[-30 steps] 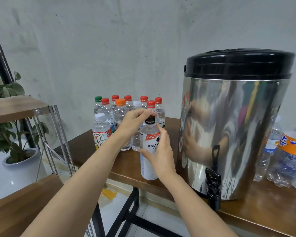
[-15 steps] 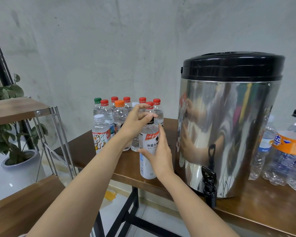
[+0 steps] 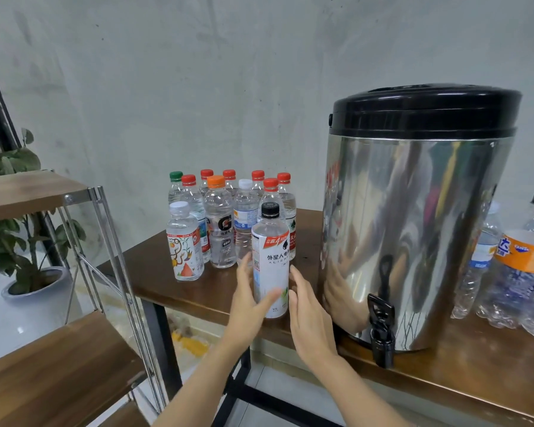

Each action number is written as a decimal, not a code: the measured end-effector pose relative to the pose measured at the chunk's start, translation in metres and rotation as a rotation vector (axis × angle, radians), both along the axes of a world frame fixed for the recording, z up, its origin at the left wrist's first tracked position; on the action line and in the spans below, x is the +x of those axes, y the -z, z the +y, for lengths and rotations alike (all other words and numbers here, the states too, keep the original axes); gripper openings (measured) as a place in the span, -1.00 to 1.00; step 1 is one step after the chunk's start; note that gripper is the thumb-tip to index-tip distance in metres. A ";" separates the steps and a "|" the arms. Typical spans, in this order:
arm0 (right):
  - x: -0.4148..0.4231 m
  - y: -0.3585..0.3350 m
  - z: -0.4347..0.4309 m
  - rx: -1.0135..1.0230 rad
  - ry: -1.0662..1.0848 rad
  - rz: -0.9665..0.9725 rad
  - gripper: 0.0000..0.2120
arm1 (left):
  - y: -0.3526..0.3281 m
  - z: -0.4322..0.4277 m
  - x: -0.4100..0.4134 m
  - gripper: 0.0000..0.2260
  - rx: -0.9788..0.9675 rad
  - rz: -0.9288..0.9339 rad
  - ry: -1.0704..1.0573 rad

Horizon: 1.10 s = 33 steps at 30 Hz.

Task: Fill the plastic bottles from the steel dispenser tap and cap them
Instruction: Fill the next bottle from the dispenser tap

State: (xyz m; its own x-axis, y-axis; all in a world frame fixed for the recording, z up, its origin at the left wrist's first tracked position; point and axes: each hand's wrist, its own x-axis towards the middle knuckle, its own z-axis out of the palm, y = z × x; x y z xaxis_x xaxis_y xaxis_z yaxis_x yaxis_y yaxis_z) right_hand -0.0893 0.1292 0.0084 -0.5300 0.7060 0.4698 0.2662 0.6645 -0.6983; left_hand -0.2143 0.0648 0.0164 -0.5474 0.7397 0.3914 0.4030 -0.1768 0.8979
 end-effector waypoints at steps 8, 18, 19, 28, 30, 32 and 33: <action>-0.004 0.008 0.003 0.110 0.040 -0.020 -0.54 | 0.013 0.024 -0.008 -0.06 -0.124 0.292 -0.449; -0.014 0.021 0.003 0.389 0.118 -0.033 -0.54 | 0.013 0.046 -0.072 -0.01 -0.268 0.487 -0.864; -0.015 0.021 0.004 0.404 0.117 -0.041 -0.58 | 0.012 0.047 -0.076 -0.02 -0.288 0.495 -0.868; -0.015 0.022 0.005 0.489 0.103 -0.059 -0.59 | 0.014 0.056 -0.088 0.00 -0.429 0.543 -0.879; -0.016 0.022 0.005 0.492 0.107 -0.067 -0.59 | 0.014 0.055 -0.089 0.00 -0.424 0.537 -0.872; -0.017 0.022 0.006 0.492 0.118 -0.084 -0.61 | 0.015 0.053 -0.087 -0.02 -0.416 0.526 -0.849; -0.017 0.021 0.007 0.494 0.114 -0.098 -0.61 | 0.015 0.050 -0.084 -0.04 -0.411 0.513 -0.833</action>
State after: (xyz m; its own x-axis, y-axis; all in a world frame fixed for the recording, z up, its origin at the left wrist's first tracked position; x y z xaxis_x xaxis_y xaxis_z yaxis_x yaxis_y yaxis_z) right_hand -0.1058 0.1357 -0.0126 -0.5208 0.4682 0.7138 0.4044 0.8717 -0.2768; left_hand -0.2978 0.1149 0.0016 -0.7828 0.3348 0.5245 0.6047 0.6081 0.5143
